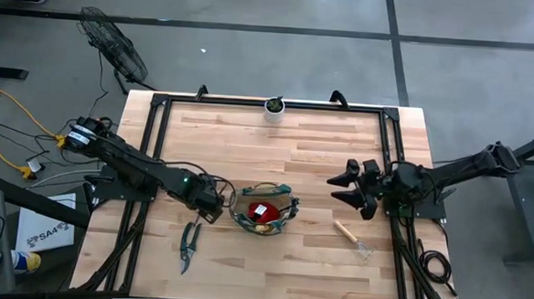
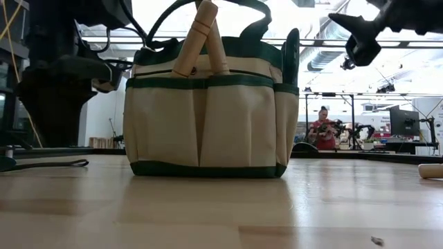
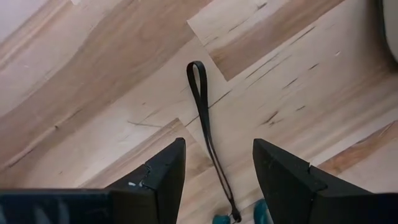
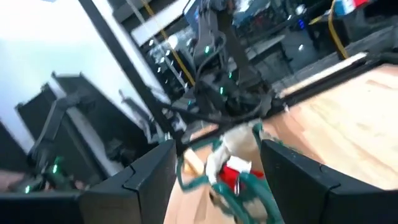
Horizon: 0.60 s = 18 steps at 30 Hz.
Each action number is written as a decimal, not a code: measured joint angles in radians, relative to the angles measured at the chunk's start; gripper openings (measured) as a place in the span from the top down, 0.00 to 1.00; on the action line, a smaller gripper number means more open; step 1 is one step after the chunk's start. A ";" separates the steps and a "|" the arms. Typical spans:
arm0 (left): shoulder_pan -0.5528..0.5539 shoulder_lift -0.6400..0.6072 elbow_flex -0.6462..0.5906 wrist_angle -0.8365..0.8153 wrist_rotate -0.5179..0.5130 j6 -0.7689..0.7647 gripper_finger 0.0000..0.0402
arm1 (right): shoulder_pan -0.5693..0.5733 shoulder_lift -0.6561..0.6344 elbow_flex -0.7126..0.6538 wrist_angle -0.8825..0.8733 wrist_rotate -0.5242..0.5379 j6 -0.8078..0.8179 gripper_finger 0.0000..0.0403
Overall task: Pick & Place Garden tools in Gardening bag
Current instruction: Put the green shear scissors into the gardening bag
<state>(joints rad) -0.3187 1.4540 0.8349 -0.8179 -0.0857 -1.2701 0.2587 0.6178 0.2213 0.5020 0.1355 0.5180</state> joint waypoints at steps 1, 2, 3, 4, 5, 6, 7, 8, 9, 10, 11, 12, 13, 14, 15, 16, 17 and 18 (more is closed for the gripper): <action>0.000 0.000 0.000 0.004 0.000 -0.007 0.55 | -0.010 -0.010 -0.004 -0.020 -0.025 -0.001 0.44; 0.000 0.000 0.000 0.008 0.001 -0.013 0.55 | -0.021 -0.018 -0.004 -0.040 -0.049 -0.002 0.44; 0.000 0.000 0.000 0.013 0.000 -0.017 0.55 | -0.033 -0.024 -0.004 -0.057 -0.073 -0.006 0.44; 0.000 0.000 0.000 0.018 0.001 -0.018 0.55 | -0.044 -0.028 -0.004 -0.065 -0.098 -0.016 0.44; 0.000 0.000 0.000 0.023 0.004 -0.018 0.55 | -0.057 -0.030 -0.004 -0.068 -0.123 -0.026 0.44; 0.000 0.000 0.000 0.028 0.007 -0.019 0.55 | -0.070 -0.031 -0.004 -0.068 -0.145 -0.037 0.44; 0.000 0.000 0.000 0.037 0.013 -0.020 0.55 | -0.083 -0.032 -0.004 -0.070 -0.164 -0.046 0.44; 0.000 0.000 0.000 0.046 0.018 -0.021 0.55 | -0.098 -0.032 -0.004 -0.073 -0.180 -0.053 0.44; 0.000 0.000 0.000 0.052 0.020 -0.022 0.55 | -0.113 -0.031 -0.004 -0.076 -0.199 -0.061 0.44; 0.000 0.000 0.000 0.054 0.022 -0.026 0.55 | -0.127 -0.031 -0.004 -0.079 -0.222 -0.068 0.44; 0.000 0.000 0.000 0.058 0.024 -0.031 0.55 | -0.142 -0.031 -0.004 -0.080 -0.246 -0.072 0.44; 0.000 0.000 0.000 0.061 0.024 -0.040 0.55 | -0.154 -0.031 -0.004 -0.080 -0.272 -0.073 0.44; 0.000 0.000 0.000 0.062 0.024 -0.045 0.55 | -0.165 -0.031 -0.004 -0.081 -0.298 -0.074 0.44; 0.000 0.000 0.000 0.062 0.024 -0.052 0.55 | -0.174 -0.031 -0.004 -0.082 -0.320 -0.076 0.44; 0.000 0.000 0.000 0.061 0.028 -0.059 0.55 | -0.182 -0.031 -0.004 -0.082 -0.336 -0.078 0.44; 0.000 0.000 0.000 0.061 0.029 -0.064 0.55 | -0.187 -0.031 -0.004 -0.083 -0.348 -0.079 0.44; 0.000 0.000 0.000 0.061 0.028 -0.069 0.55 | -0.191 -0.031 -0.004 -0.086 -0.352 -0.080 0.44; -0.001 0.000 0.000 0.061 0.030 -0.074 0.55 | -0.194 -0.031 -0.004 -0.091 -0.351 -0.080 0.44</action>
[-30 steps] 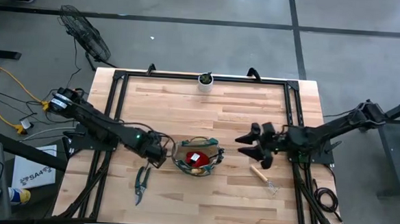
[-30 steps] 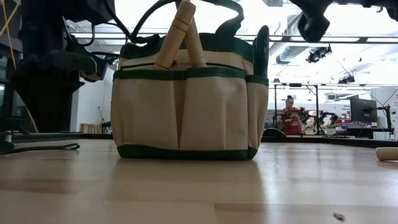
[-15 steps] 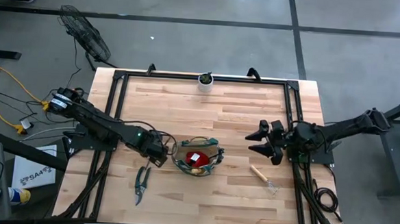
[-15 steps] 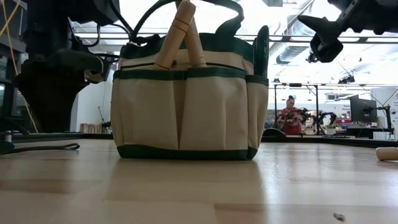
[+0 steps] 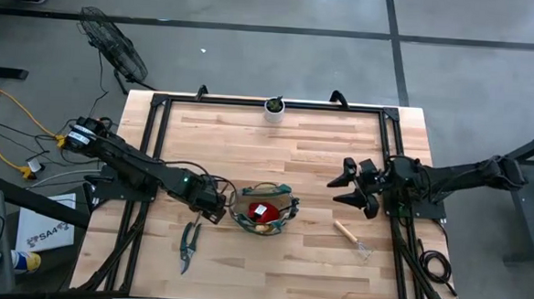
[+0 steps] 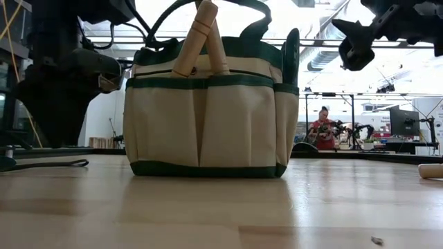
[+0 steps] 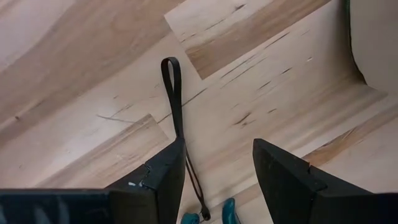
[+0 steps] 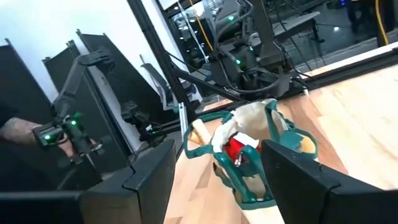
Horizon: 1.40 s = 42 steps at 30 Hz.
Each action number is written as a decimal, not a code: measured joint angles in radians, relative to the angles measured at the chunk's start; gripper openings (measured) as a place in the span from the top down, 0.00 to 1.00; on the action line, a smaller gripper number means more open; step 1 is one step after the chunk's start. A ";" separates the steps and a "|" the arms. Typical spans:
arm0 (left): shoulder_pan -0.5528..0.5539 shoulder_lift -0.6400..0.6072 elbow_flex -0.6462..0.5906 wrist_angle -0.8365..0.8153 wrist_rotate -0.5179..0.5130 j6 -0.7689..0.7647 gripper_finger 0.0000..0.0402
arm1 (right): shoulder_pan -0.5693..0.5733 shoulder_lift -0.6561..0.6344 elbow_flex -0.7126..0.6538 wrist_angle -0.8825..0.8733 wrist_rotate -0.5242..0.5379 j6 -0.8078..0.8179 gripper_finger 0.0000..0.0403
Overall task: Pick & Place Garden tools in Gardening bag
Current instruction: Put the green shear scissors into the gardening bag
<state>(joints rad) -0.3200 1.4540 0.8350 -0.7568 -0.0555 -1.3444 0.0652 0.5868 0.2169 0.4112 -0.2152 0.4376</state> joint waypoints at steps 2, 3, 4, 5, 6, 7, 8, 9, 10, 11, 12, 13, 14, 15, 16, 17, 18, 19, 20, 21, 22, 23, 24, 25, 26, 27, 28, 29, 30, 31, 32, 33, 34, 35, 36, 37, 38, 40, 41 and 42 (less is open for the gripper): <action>0.000 0.000 0.000 -0.001 0.007 -0.019 0.55 | -0.001 0.001 0.000 -0.004 0.005 0.002 0.44; 0.000 0.000 0.000 -0.003 0.011 -0.031 0.55 | -0.001 0.001 0.000 -0.004 0.006 0.002 0.44; 0.000 0.000 0.000 -0.004 0.013 -0.047 0.55 | -0.001 0.001 0.000 -0.004 0.006 0.002 0.44; 0.000 0.000 0.000 -0.005 0.011 -0.060 0.55 | -0.001 0.001 0.000 -0.004 0.005 0.002 0.44; -0.001 0.000 0.000 -0.005 0.001 -0.074 0.55 | -0.001 0.001 0.000 -0.005 0.005 0.002 0.44; 0.000 0.000 0.000 -0.008 -0.010 -0.085 0.55 | -0.001 0.001 0.000 -0.005 0.005 0.002 0.44; 0.000 0.000 0.000 -0.012 -0.021 -0.098 0.55 | -0.001 0.001 0.000 -0.005 0.005 0.002 0.44; 0.000 0.000 0.000 -0.019 -0.035 -0.108 0.55 | -0.001 0.001 0.000 -0.005 0.006 0.002 0.44; 0.000 0.000 0.000 -0.025 -0.042 -0.119 0.55 | -0.001 0.001 0.000 -0.005 0.006 0.002 0.44; 0.000 0.000 0.000 -0.034 -0.050 -0.125 0.55 | -0.001 0.001 0.000 -0.005 0.005 0.002 0.44; 0.000 0.000 0.000 -0.042 -0.056 -0.127 0.55 | -0.001 0.001 0.000 -0.005 0.006 0.002 0.44; 0.000 0.000 0.000 -0.048 -0.059 -0.127 0.55 | -0.001 0.001 0.000 -0.005 0.006 0.002 0.44; 0.000 0.001 0.000 -0.053 -0.060 -0.127 0.55 | -0.001 0.001 0.000 -0.005 0.006 0.002 0.44; 0.000 0.002 0.000 -0.057 -0.063 -0.127 0.55 | -0.001 0.001 0.000 -0.005 0.005 0.002 0.44; 0.000 0.003 -0.004 -0.053 -0.067 -0.128 0.55 | -0.001 0.001 0.000 -0.005 0.006 0.002 0.44; 0.001 0.003 -0.009 -0.052 -0.068 -0.131 0.55 | -0.001 0.001 0.000 -0.005 0.006 0.002 0.44; 0.007 0.003 -0.014 -0.053 -0.070 -0.131 0.55 | -0.001 0.001 0.000 -0.005 0.006 0.002 0.44; 0.013 0.003 -0.022 -0.052 -0.066 -0.130 0.55 | -0.001 0.001 0.000 -0.005 0.006 0.002 0.44; 0.016 0.003 -0.030 -0.044 -0.062 -0.127 0.55 | -0.001 0.001 0.000 -0.005 0.006 0.002 0.44; 0.025 0.003 -0.038 -0.033 -0.060 -0.121 0.55 | -0.001 0.001 0.000 -0.005 0.006 0.002 0.44; 0.034 0.003 -0.046 -0.017 -0.059 -0.111 0.55 | -0.001 0.001 0.000 -0.005 0.006 0.002 0.44; 0.044 0.004 -0.053 -0.005 -0.059 -0.100 0.55 | -0.001 0.001 0.000 -0.005 0.006 0.002 0.44; 0.054 0.004 -0.058 -0.001 -0.058 -0.091 0.55 | -0.001 0.001 0.000 -0.005 0.005 0.002 0.44; 0.065 0.004 -0.061 -0.003 -0.058 -0.077 0.55 | -0.001 0.001 0.000 -0.005 0.005 0.002 0.44; 0.076 0.004 -0.062 -0.002 -0.058 -0.061 0.55 | -0.001 0.001 0.000 -0.005 0.005 0.002 0.44; 0.088 0.004 -0.062 0.004 -0.058 -0.040 0.55 | -0.001 0.001 0.000 -0.005 0.004 0.002 0.44; 0.099 0.004 -0.062 0.014 -0.058 -0.020 0.55 | -0.001 0.001 0.000 -0.005 0.004 0.002 0.44; 0.111 0.004 -0.062 0.023 -0.057 0.000 0.55 | -0.001 0.001 0.000 -0.005 0.004 0.002 0.44; 0.122 0.004 -0.062 0.032 -0.054 0.017 0.55 | -0.001 0.001 0.000 -0.005 0.005 0.002 0.44; 0.133 0.004 -0.062 0.043 -0.050 0.033 0.55 | -0.001 0.001 0.000 -0.005 0.005 0.002 0.44; 0.144 0.004 -0.062 0.050 -0.043 0.047 0.55 | -0.001 0.001 0.000 -0.005 0.005 0.002 0.44; 0.153 0.004 -0.062 0.053 -0.036 0.058 0.55 | -0.001 0.001 0.000 -0.005 0.005 0.002 0.44; 0.160 0.004 -0.062 0.052 -0.035 0.062 0.55 | -0.001 0.001 0.000 -0.005 0.005 0.002 0.44; 0.166 0.004 -0.062 0.051 -0.034 0.064 0.55 | -0.001 0.001 0.000 -0.005 0.005 0.002 0.44; 0.167 0.004 -0.062 0.051 -0.035 0.065 0.55 | -0.001 0.001 0.000 -0.005 0.005 0.002 0.44; 0.171 0.004 -0.062 0.051 -0.037 0.065 0.55 | -0.001 0.001 0.000 -0.005 0.005 0.002 0.44; 0.170 0.004 -0.062 0.050 -0.037 0.065 0.55 | -0.001 0.001 0.000 -0.005 0.005 0.002 0.44; 0.170 0.004 -0.062 0.048 -0.035 0.068 0.55 | -0.001 0.001 0.000 -0.005 0.005 0.002 0.44; 0.170 0.004 -0.062 0.049 -0.031 0.077 0.55 | -0.001 0.001 0.000 -0.005 0.005 0.002 0.44; 0.170 0.004 -0.062 0.050 -0.027 0.082 0.55 | -0.001 0.001 0.000 -0.005 0.005 0.002 0.44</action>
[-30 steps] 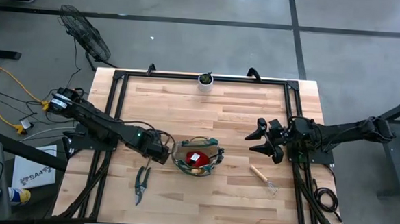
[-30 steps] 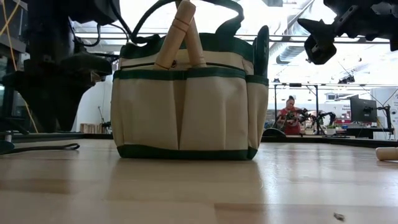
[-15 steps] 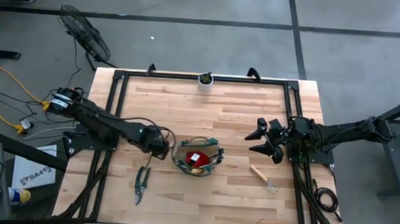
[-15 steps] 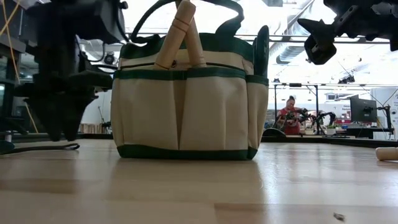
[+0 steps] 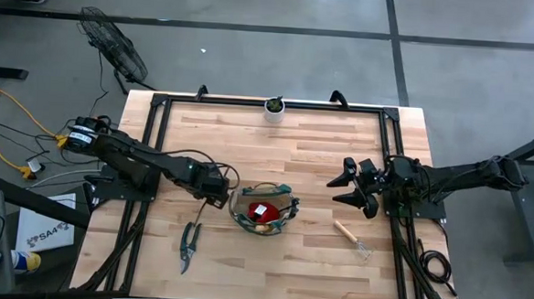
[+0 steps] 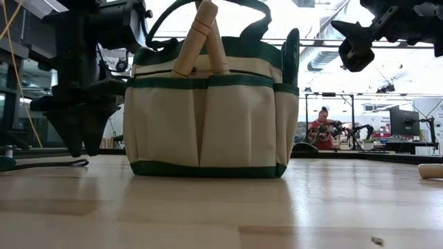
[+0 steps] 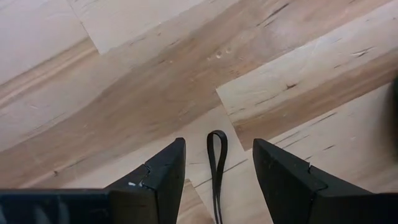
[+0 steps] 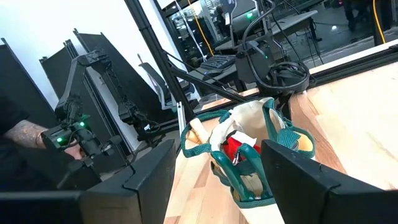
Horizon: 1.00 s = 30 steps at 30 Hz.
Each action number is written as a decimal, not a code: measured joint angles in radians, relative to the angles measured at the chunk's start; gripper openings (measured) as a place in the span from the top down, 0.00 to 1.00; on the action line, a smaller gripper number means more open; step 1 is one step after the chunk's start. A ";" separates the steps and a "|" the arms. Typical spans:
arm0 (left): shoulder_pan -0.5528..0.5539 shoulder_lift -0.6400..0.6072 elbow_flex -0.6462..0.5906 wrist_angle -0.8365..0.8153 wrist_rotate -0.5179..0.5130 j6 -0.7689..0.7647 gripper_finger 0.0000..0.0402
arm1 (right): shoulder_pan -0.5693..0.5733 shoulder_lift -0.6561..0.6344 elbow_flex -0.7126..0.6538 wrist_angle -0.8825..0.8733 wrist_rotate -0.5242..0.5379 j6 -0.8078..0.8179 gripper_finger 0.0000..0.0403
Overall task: Pick & Place Garden tools in Gardening bag
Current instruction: Put the green shear scissors into the gardening bag
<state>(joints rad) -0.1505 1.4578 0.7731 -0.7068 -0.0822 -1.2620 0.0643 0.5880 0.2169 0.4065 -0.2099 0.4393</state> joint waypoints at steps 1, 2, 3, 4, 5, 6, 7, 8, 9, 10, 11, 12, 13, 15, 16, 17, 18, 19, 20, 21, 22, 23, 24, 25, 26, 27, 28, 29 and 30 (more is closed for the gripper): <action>0.000 0.000 0.000 0.000 0.001 0.001 0.55 | 0.000 0.000 0.000 0.000 0.000 0.000 0.44; 0.000 0.000 0.000 -0.001 0.000 0.001 0.55 | 0.000 0.000 0.000 0.000 0.000 0.000 0.44; 0.000 0.000 0.000 -0.001 -0.004 0.001 0.55 | 0.000 0.000 0.000 0.000 0.000 0.000 0.44; 0.000 0.000 0.000 -0.001 -0.007 0.002 0.55 | 0.000 0.000 0.000 0.000 0.000 0.000 0.44; 0.000 0.000 0.000 -0.001 -0.007 0.004 0.55 | 0.000 0.000 0.000 0.000 0.000 0.000 0.44; 0.000 0.000 0.000 -0.001 -0.005 0.011 0.55 | 0.000 0.000 0.000 0.000 0.000 0.000 0.44; 0.000 0.000 0.000 -0.001 -0.001 0.020 0.55 | 0.000 0.000 0.000 0.000 0.000 0.000 0.44; 0.000 0.000 0.000 -0.002 0.002 0.026 0.55 | 0.000 0.000 0.000 0.000 0.000 0.000 0.44; 0.000 0.000 -0.002 0.002 0.004 0.027 0.55 | 0.000 0.000 0.000 0.000 0.000 0.000 0.44; 0.000 0.000 -0.008 0.008 0.005 0.027 0.55 | 0.000 0.000 0.000 0.000 0.000 0.000 0.44; 0.000 0.000 -0.015 0.010 0.007 0.027 0.55 | 0.000 0.000 0.000 0.000 0.000 0.000 0.44; 0.000 0.000 -0.022 0.006 0.010 0.025 0.55 | 0.000 0.000 0.000 0.000 0.000 0.000 0.44; 0.000 0.001 -0.028 0.004 0.018 0.024 0.55 | 0.000 0.000 0.000 0.000 0.000 0.000 0.44; 0.000 0.001 -0.041 0.010 0.034 0.026 0.55 | 0.000 0.000 0.000 0.000 0.000 0.000 0.44; 0.000 0.001 -0.050 0.015 0.046 0.026 0.55 | 0.000 0.000 0.000 0.000 0.000 0.000 0.44; 0.000 0.001 -0.060 0.026 0.051 0.026 0.55 | 0.000 0.000 0.000 0.000 0.000 0.000 0.44; 0.000 -0.001 -0.070 0.042 0.054 0.025 0.55 | 0.000 0.000 0.000 0.000 0.000 0.000 0.44; 0.000 -0.002 -0.078 0.054 0.057 0.024 0.55 | 0.000 0.000 0.000 0.000 0.000 0.000 0.44; 0.000 -0.003 -0.081 0.059 0.059 0.022 0.55 | 0.000 0.000 0.000 0.000 0.001 0.000 0.44; 0.000 -0.003 -0.081 0.059 0.060 0.020 0.55 | 0.000 0.000 0.000 0.000 0.000 0.000 0.44; 0.000 -0.003 -0.080 0.060 0.062 0.021 0.55 | 0.000 0.000 0.000 0.000 0.000 0.000 0.44; 0.000 -0.002 -0.081 0.061 0.062 0.022 0.55 | 0.000 0.000 0.000 0.000 0.001 0.000 0.44; 0.000 -0.002 -0.081 0.063 0.062 0.024 0.55 | 0.000 0.000 0.000 0.000 0.001 0.000 0.44; 0.000 -0.002 -0.081 0.065 0.062 0.024 0.55 | 0.000 0.000 0.000 0.000 0.001 0.000 0.44; 0.000 -0.002 -0.082 0.065 0.063 0.026 0.55 | 0.000 0.000 0.000 0.000 0.001 0.000 0.44; 0.000 -0.002 -0.082 0.065 0.065 0.028 0.55 | 0.000 0.000 0.000 0.000 0.001 0.000 0.44; 0.000 -0.002 -0.082 0.066 0.065 0.030 0.55 | 0.000 0.000 0.000 0.000 0.001 0.000 0.44; 0.000 -0.002 -0.082 0.067 0.066 0.033 0.55 | 0.000 0.000 0.000 0.000 0.000 0.000 0.44; 0.000 -0.002 -0.082 0.068 0.066 0.035 0.55 | 0.000 0.000 0.000 0.000 0.001 0.000 0.44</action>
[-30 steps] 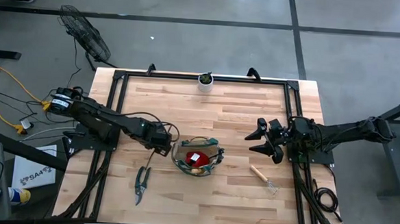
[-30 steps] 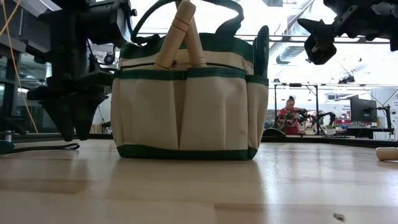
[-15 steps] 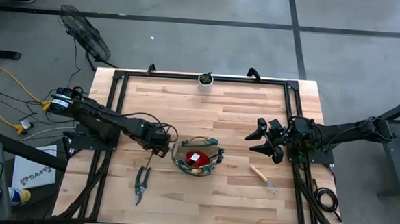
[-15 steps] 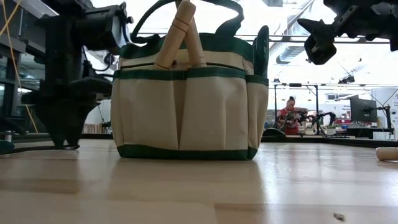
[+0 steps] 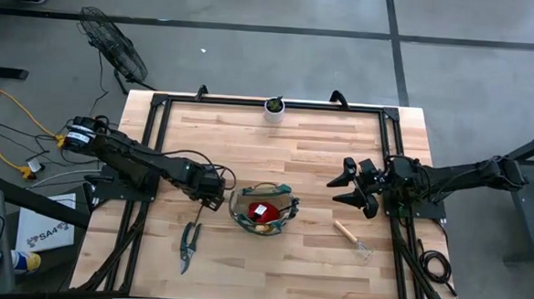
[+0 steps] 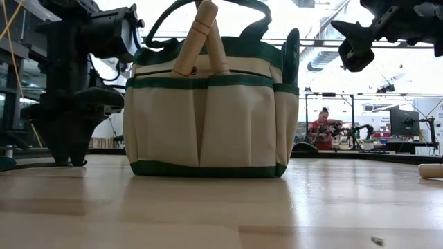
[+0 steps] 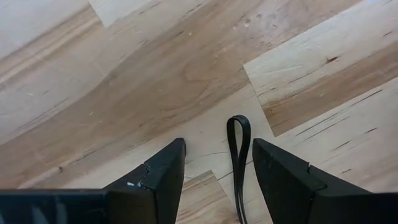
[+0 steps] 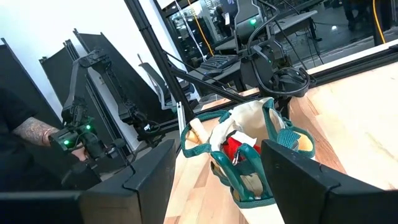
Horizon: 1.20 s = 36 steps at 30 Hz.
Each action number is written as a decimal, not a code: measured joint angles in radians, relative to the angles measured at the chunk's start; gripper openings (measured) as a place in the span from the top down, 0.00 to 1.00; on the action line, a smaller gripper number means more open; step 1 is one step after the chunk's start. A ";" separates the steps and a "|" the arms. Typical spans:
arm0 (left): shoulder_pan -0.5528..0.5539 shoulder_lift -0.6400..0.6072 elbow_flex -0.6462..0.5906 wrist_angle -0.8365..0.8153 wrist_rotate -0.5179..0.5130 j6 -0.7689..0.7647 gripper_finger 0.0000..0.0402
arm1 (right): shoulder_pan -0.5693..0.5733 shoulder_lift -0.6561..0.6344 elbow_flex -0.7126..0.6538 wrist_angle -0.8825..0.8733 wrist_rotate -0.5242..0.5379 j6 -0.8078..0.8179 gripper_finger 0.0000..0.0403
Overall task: Pick & Place Garden tools in Gardening bag
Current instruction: Put the green shear scissors into the gardening bag
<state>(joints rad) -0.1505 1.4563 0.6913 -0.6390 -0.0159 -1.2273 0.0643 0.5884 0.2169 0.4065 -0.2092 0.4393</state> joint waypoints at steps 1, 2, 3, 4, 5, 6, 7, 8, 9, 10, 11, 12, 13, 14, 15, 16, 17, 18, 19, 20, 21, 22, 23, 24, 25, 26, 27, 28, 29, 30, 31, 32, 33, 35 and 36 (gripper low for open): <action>0.000 0.000 -0.001 0.001 0.002 0.001 0.55 | 0.000 0.000 0.000 0.000 0.000 0.000 0.44; 0.000 0.000 -0.001 0.001 0.003 0.001 0.55 | 0.000 0.000 0.000 0.000 0.000 0.000 0.44; 0.000 0.000 -0.001 0.001 0.003 0.001 0.55 | 0.000 0.000 0.000 0.000 0.000 0.000 0.44; 0.000 0.000 -0.001 0.001 0.003 0.002 0.55 | 0.000 0.000 0.000 0.000 0.000 0.000 0.44; 0.000 0.000 -0.001 0.001 0.003 0.002 0.56 | 0.000 0.000 0.000 0.000 0.000 0.000 0.44; 0.000 0.000 -0.001 0.001 0.003 0.003 0.57 | 0.000 0.000 0.000 0.000 0.000 0.000 0.44; 0.000 0.001 -0.001 0.001 0.003 0.004 0.58 | 0.000 0.000 0.000 0.000 0.000 0.000 0.44; 0.000 0.001 -0.001 0.000 0.003 0.004 0.60 | 0.000 0.000 0.000 0.000 0.000 0.000 0.44; 0.000 0.001 -0.002 0.000 0.003 0.004 0.62 | 0.000 0.000 0.000 0.000 0.000 0.000 0.44; 0.000 0.001 -0.002 -0.001 0.002 0.004 0.64 | 0.000 0.000 0.000 0.000 0.000 0.000 0.44; 0.000 0.001 -0.002 -0.001 0.002 0.004 0.65 | 0.000 0.000 0.000 0.000 0.000 0.000 0.44; 0.000 0.001 -0.003 0.015 0.006 0.003 0.67 | 0.000 0.000 0.000 0.000 0.000 0.000 0.44; 0.000 0.003 0.000 0.042 0.012 0.005 0.69 | 0.000 0.000 0.000 0.000 0.000 0.000 0.44; -0.001 0.006 0.002 0.051 0.011 0.005 0.70 | 0.000 0.000 0.000 0.000 0.000 0.000 0.44; -0.001 0.005 -0.001 0.049 0.011 0.011 0.72 | 0.000 0.000 0.000 0.000 0.000 0.000 0.44; -0.001 0.013 -0.001 0.056 0.012 0.016 0.73 | 0.000 0.000 0.000 -0.001 0.000 0.000 0.44; -0.001 0.024 0.001 0.064 0.015 0.019 0.73 | 0.000 0.000 0.000 -0.003 0.000 0.000 0.44; 0.000 0.033 0.002 0.071 0.024 0.019 0.74 | 0.000 0.000 0.000 -0.006 -0.001 0.000 0.44; 0.000 0.044 0.002 0.072 0.029 0.021 0.75 | 0.000 0.000 0.000 -0.006 -0.001 0.000 0.44; 0.000 0.061 0.003 0.070 0.033 0.021 0.75 | 0.000 0.000 0.000 -0.009 0.000 0.000 0.44; 0.000 0.080 0.003 0.058 0.035 0.019 0.75 | 0.000 0.000 0.000 -0.014 0.000 0.000 0.44; -0.001 0.093 0.006 0.052 0.037 0.020 0.75 | 0.000 0.000 0.000 -0.015 0.000 0.000 0.44; -0.001 0.101 0.007 0.051 0.038 0.020 0.75 | 0.000 0.000 0.000 -0.015 0.000 0.000 0.44; 0.000 0.111 0.007 0.047 0.040 0.020 0.75 | 0.000 0.000 0.000 -0.014 0.000 0.000 0.44; 0.000 0.117 0.009 0.043 0.040 0.021 0.75 | 0.000 0.000 0.000 -0.014 0.000 0.000 0.44; 0.000 0.118 0.009 0.041 0.039 0.023 0.75 | 0.000 0.000 0.000 -0.015 0.000 0.000 0.44; -0.001 0.118 0.009 0.038 0.037 0.024 0.75 | 0.000 0.000 0.000 -0.015 0.000 0.000 0.44; -0.001 0.118 0.009 0.036 0.034 0.024 0.75 | 0.000 0.000 0.000 -0.015 0.000 0.000 0.44; 0.000 0.118 0.009 0.034 0.033 0.024 0.75 | 0.000 0.000 0.000 -0.015 0.000 0.000 0.44; -0.001 0.119 0.009 0.030 0.032 0.023 0.75 | 0.000 0.000 0.000 -0.016 0.000 0.000 0.44; -0.001 0.119 0.009 0.028 0.031 0.023 0.75 | 0.000 0.000 0.000 -0.016 0.000 0.000 0.44; -0.001 0.119 0.009 0.027 0.031 0.024 0.75 | 0.000 0.000 0.000 -0.016 0.000 0.000 0.44; -0.001 0.119 0.009 0.026 0.030 0.025 0.76 | 0.000 0.000 0.000 -0.016 0.000 0.000 0.44; -0.001 0.119 0.009 0.024 0.029 0.027 0.77 | 0.000 0.000 0.000 -0.016 -0.001 0.000 0.44; -0.001 0.119 0.009 0.022 0.028 0.027 0.78 | 0.000 0.000 0.000 -0.016 -0.001 0.000 0.44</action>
<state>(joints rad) -0.1513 1.5749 0.7002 -0.6173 0.0118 -1.2007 0.0647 0.5888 0.2173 0.3908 -0.2104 0.4394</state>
